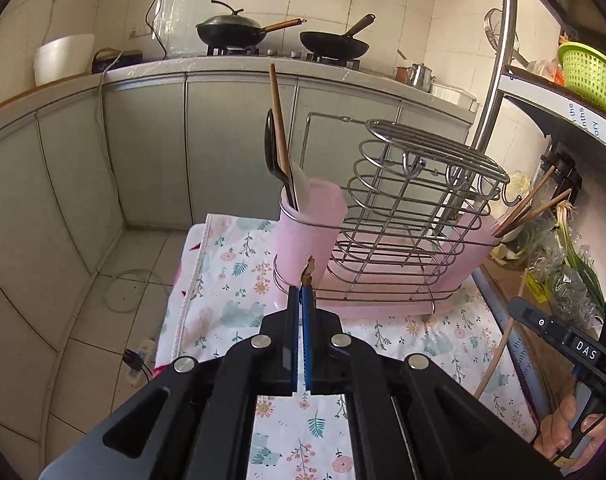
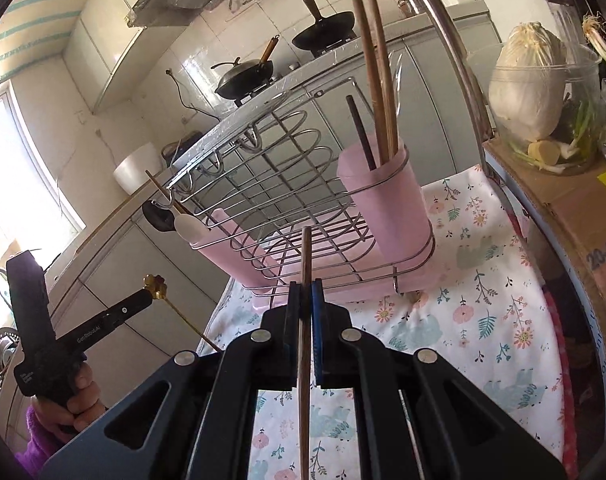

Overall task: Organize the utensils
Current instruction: 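Lift the gold spoon with the left tool while the right tool carries its chopstick over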

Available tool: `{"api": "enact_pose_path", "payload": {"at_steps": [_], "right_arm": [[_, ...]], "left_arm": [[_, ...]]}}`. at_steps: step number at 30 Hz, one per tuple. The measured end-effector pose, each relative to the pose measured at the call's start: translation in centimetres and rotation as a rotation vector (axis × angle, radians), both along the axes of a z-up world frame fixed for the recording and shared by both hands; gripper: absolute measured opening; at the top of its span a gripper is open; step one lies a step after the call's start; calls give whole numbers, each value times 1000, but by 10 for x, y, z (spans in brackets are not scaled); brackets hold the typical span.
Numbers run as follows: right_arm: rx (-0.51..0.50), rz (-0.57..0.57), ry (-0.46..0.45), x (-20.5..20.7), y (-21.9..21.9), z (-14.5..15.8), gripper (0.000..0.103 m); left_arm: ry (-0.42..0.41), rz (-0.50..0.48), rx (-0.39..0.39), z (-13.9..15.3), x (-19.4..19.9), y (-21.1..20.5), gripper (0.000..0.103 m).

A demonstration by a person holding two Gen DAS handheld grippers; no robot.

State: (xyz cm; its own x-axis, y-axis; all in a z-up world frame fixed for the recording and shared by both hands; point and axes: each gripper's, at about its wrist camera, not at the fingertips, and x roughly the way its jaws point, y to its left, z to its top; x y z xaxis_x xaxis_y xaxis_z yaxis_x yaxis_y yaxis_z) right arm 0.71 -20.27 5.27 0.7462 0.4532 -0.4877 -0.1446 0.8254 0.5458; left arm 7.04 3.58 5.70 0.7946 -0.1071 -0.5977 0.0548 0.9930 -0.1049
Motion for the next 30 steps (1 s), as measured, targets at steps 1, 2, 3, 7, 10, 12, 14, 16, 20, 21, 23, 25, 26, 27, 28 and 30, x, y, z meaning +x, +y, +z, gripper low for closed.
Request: {"api": "enact_pose_path", "payload": {"at_steps": [1, 2, 3, 7, 10, 12, 14, 16, 20, 21, 23, 25, 26, 27, 28, 30], "right_arm": [[-1, -3, -1, -2, -2, -1, 6], [-3, -7, 0, -3, -3, -2, 6], [0, -9, 1, -5, -5, -3, 6], [7, -26, 8, -11, -14, -6, 6], [8, -38, 16, -15, -20, -7, 6], [12, -42, 21, -17, -25, -9, 6], [11, -47, 24, -20, -28, -10, 6], [14, -49, 27, -22, -31, -10, 6], [18, -52, 36, -23, -35, -11, 6], [19, -52, 37, -24, -36, -11, 6], [17, -52, 40, -25, -37, -11, 6], [13, -53, 42, -26, -38, -11, 6], [13, -53, 42, -26, -38, -11, 6], [12, -53, 42, -27, -38, -10, 6], [11, -55, 41, -27, -38, -10, 6], [6, -57, 34, -27, -38, -7, 6]], "left_arm": [[-14, -3, 18, 3, -2, -2, 1], [-27, -6, 36, 6, -5, -4, 1], [-40, -9, 53, 8, -7, -5, 1], [-73, -32, 100, 13, -13, -12, 1], [-77, -56, 113, 12, -16, -20, 1], [-75, -73, 115, 10, -16, -24, 1], [-74, -89, 120, 8, -15, -29, 1], [-72, -99, 120, 6, -16, -33, 1], [-59, -115, 117, 1, -14, -38, 1], [-55, -118, 117, 0, -14, -40, 1], [-52, -125, 118, -3, -15, -42, 1], [-50, -134, 123, -6, -15, -45, 1], [-48, -138, 124, -8, -16, -46, 1], [-47, -139, 125, -9, -16, -47, 1], [-48, -139, 126, -9, -16, -47, 1], [-55, -133, 118, -8, -17, -47, 1]]}}
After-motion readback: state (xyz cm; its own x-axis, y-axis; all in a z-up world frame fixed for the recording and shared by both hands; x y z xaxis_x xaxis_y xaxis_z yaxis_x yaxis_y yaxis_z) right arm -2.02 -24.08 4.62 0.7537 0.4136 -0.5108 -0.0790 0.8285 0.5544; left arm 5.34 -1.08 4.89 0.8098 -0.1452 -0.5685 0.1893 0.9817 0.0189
